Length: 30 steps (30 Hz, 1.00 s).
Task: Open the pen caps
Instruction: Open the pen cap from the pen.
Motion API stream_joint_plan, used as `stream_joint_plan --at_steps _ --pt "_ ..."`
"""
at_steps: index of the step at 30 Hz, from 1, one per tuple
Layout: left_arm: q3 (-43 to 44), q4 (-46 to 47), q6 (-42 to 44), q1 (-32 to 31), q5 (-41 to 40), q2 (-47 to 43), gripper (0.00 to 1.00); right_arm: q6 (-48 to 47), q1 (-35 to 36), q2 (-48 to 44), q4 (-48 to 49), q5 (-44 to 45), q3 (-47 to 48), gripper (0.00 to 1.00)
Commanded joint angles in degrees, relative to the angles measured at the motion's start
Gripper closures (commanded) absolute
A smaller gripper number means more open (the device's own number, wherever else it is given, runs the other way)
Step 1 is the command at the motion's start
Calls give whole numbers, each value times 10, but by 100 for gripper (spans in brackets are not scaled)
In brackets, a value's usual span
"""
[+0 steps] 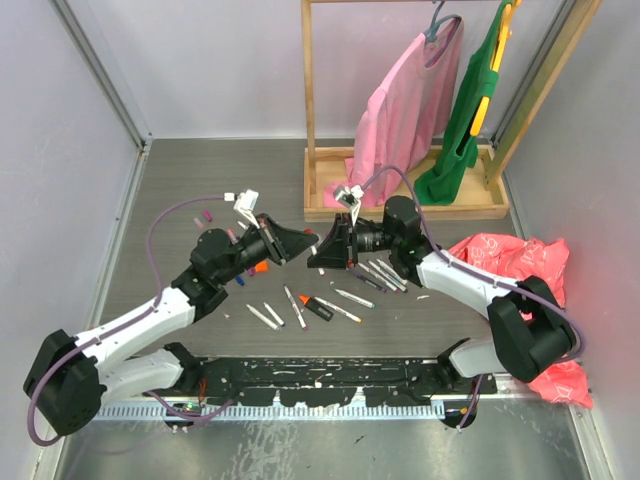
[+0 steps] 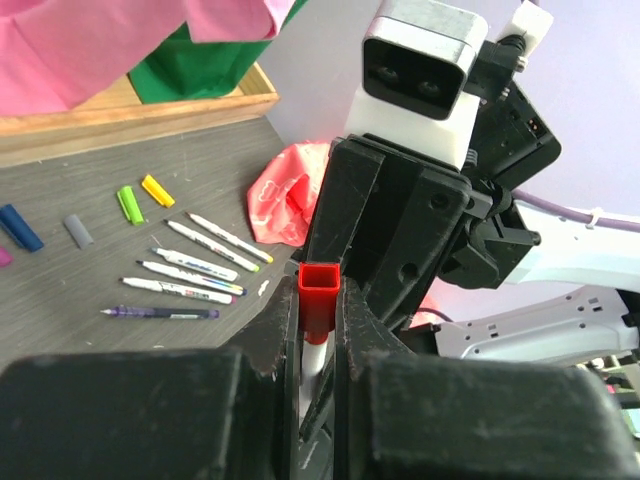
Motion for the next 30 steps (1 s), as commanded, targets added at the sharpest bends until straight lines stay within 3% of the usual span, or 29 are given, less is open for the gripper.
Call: stream_joint_plan --at_steps 1,3,6,9,14,19,26,30 --pt "-6 40 24 1 -32 -33 100 -25 9 4 -8 1 31 86" --pt "-9 37 46 1 -55 -44 100 -24 9 3 -13 0 32 97" --pt "3 34 114 9 -119 -60 100 -6 11 10 -16 3 34 99" --pt "37 51 143 66 -153 -60 100 1 19 25 -16 5 34 99" --pt "116 98 31 198 -100 -8 100 -6 35 51 -27 10 37 99" --pt "136 131 -35 253 -43 22 100 -23 41 64 -40 16 42 99" --pt "51 -17 -11 304 -47 6 100 -143 39 67 -194 49 93 99" --pt "52 -124 18 345 -51 59 100 -167 39 67 -224 57 109 99"
